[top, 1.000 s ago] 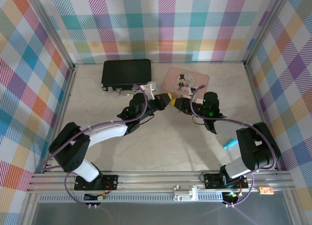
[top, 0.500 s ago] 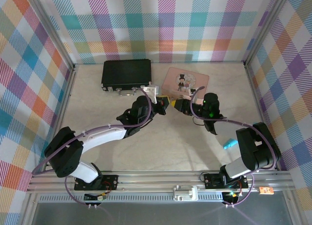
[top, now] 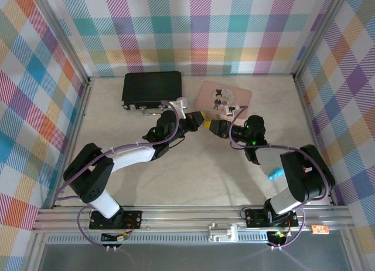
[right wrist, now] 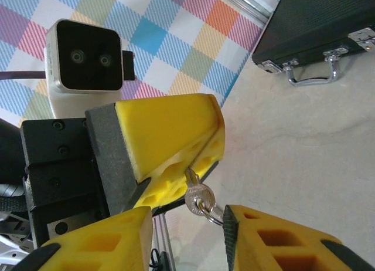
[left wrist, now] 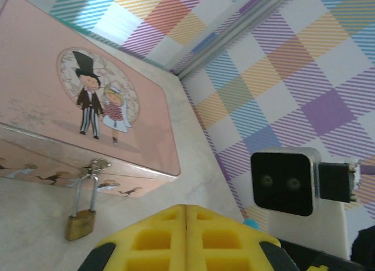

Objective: Unlock a padlock with a key

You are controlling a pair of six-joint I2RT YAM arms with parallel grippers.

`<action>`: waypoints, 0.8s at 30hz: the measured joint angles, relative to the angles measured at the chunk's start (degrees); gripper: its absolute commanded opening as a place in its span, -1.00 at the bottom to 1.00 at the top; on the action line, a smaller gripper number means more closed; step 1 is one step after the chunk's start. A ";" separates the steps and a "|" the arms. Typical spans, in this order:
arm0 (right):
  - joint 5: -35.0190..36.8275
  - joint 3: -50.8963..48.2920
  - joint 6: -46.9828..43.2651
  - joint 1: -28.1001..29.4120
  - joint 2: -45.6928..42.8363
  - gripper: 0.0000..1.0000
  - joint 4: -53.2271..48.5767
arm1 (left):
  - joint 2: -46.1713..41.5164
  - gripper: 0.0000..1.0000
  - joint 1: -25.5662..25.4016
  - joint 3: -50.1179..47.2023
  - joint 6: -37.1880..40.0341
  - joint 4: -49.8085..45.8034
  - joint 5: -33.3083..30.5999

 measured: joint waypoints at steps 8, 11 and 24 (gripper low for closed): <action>-1.25 0.37 0.87 0.04 3.21 -0.45 3.10 | 0.00 -1.00 0.00 -0.35 -1.75 2.36 1.46; -1.77 0.48 1.46 0.09 3.41 -0.51 3.74 | 0.00 -1.00 0.00 -0.70 -2.23 2.62 1.49; -1.75 0.52 3.69 0.09 5.79 -0.50 9.33 | 0.02 -1.00 0.07 -1.77 -4.09 4.90 2.40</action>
